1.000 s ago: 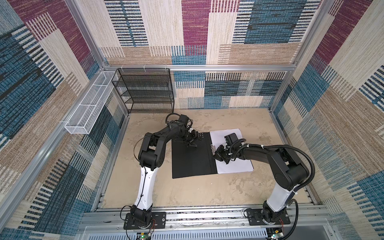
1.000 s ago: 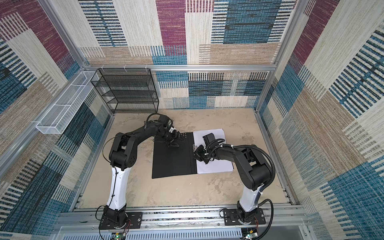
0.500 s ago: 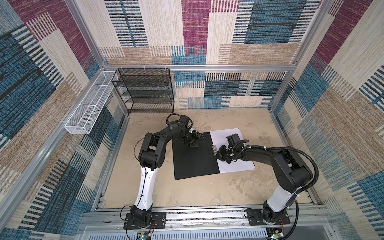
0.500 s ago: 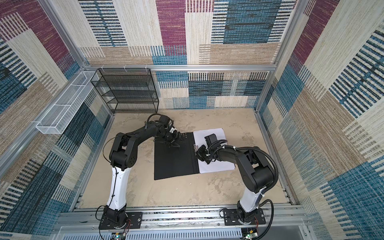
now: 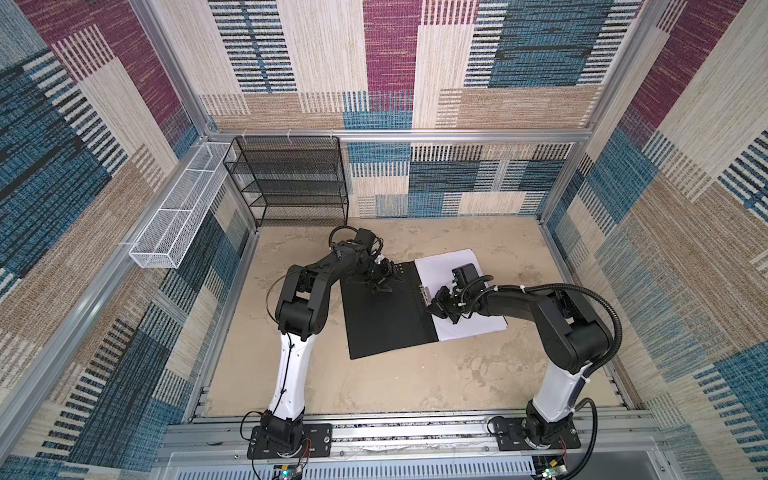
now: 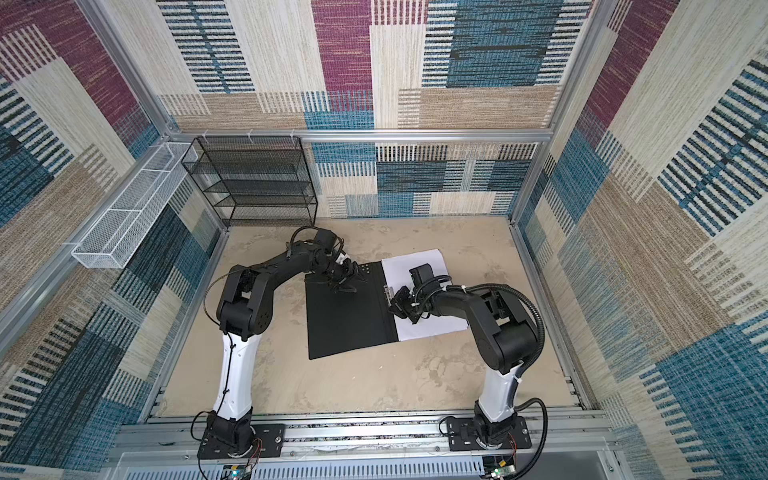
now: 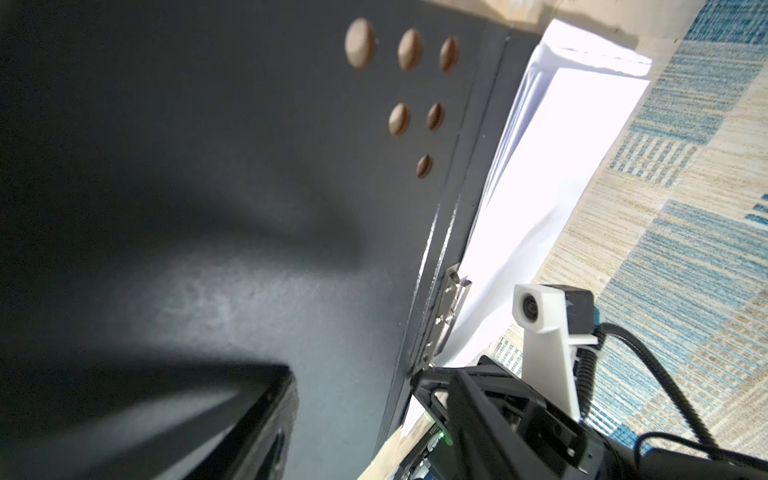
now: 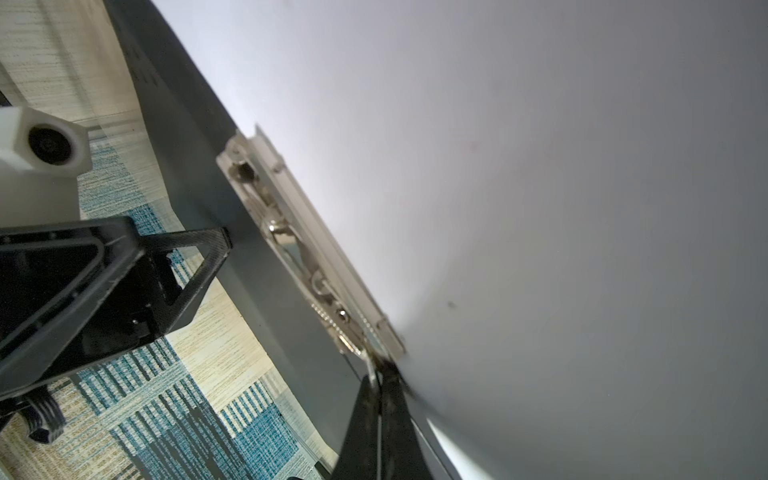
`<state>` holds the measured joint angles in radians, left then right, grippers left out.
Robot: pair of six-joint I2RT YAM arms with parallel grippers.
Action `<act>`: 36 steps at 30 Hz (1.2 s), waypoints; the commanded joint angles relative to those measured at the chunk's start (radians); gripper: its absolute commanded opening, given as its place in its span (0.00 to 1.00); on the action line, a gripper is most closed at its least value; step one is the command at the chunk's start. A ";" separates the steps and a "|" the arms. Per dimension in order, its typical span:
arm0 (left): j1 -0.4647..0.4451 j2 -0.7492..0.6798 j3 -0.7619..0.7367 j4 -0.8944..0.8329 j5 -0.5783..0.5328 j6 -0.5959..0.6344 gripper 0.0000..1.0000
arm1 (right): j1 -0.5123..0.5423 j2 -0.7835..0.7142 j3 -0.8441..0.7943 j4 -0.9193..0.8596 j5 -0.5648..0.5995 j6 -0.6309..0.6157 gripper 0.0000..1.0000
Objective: Put the files into the folder
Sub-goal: 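Open the right gripper and withdraw it from the closed metal clip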
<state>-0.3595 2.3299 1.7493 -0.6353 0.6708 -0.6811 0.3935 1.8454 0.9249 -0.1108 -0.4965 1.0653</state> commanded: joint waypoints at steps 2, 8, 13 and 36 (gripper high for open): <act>-0.004 0.067 -0.036 -0.247 -0.455 -0.002 0.64 | 0.003 0.030 0.035 -0.224 0.184 -0.062 0.00; -0.004 0.067 -0.036 -0.247 -0.453 -0.002 0.64 | 0.005 0.013 0.051 -0.200 0.121 -0.080 0.02; -0.004 0.068 -0.033 -0.248 -0.450 -0.002 0.64 | 0.004 0.006 0.063 -0.173 0.067 -0.085 0.06; -0.004 0.071 -0.028 -0.247 -0.448 0.000 0.64 | 0.004 -0.005 0.117 -0.189 0.034 -0.093 0.35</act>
<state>-0.3607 2.3299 1.7523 -0.6373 0.6670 -0.6842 0.3988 1.8488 1.0370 -0.2459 -0.4969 0.9676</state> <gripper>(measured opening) 0.638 0.339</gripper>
